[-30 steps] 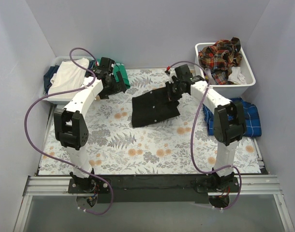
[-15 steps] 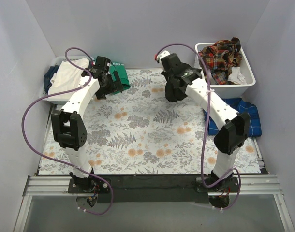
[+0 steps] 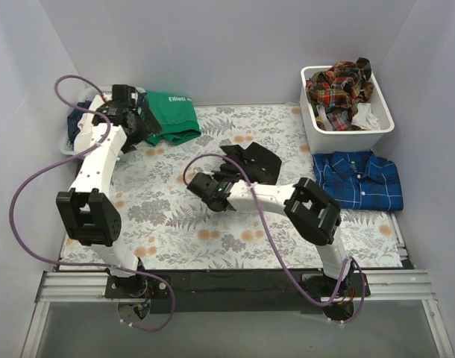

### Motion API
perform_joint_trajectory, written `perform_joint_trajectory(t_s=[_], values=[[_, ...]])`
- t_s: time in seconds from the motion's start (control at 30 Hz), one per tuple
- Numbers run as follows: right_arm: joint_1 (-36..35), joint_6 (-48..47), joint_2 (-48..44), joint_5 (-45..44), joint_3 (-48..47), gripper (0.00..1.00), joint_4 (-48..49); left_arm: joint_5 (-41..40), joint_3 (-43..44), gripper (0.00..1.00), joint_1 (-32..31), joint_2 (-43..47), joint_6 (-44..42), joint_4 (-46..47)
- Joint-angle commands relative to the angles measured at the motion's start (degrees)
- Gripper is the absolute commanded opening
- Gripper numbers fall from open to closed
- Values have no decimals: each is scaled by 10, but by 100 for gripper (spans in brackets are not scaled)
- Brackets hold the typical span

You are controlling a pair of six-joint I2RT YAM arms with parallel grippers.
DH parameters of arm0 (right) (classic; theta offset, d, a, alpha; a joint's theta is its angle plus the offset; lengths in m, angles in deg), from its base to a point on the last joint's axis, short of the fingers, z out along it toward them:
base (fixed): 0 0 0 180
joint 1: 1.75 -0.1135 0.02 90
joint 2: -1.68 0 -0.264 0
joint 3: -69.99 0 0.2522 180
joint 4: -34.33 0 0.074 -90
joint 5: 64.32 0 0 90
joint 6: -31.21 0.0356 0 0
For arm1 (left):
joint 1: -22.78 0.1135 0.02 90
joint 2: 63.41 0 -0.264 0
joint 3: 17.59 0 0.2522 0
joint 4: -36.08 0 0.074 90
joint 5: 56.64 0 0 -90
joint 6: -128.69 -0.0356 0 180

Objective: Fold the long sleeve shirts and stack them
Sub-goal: Fold the shirt

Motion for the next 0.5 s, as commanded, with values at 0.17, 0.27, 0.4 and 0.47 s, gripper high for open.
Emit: perform_joint_trajectory(t_s=[0.17,0.27,0.4,0.47], values=[[-107,126,77,-25,-137,75,-101,-15,-18,92,48,68,26,11],[-128,204,101,4,-199,97,-189,-14,-10,92,48,54,23,8],[-131,265,101,33,-254,99,-248,-12,0,92,48,53,24,5],[-131,290,82,63,-281,99,-264,-10,-4,92,66,55,24,5]])
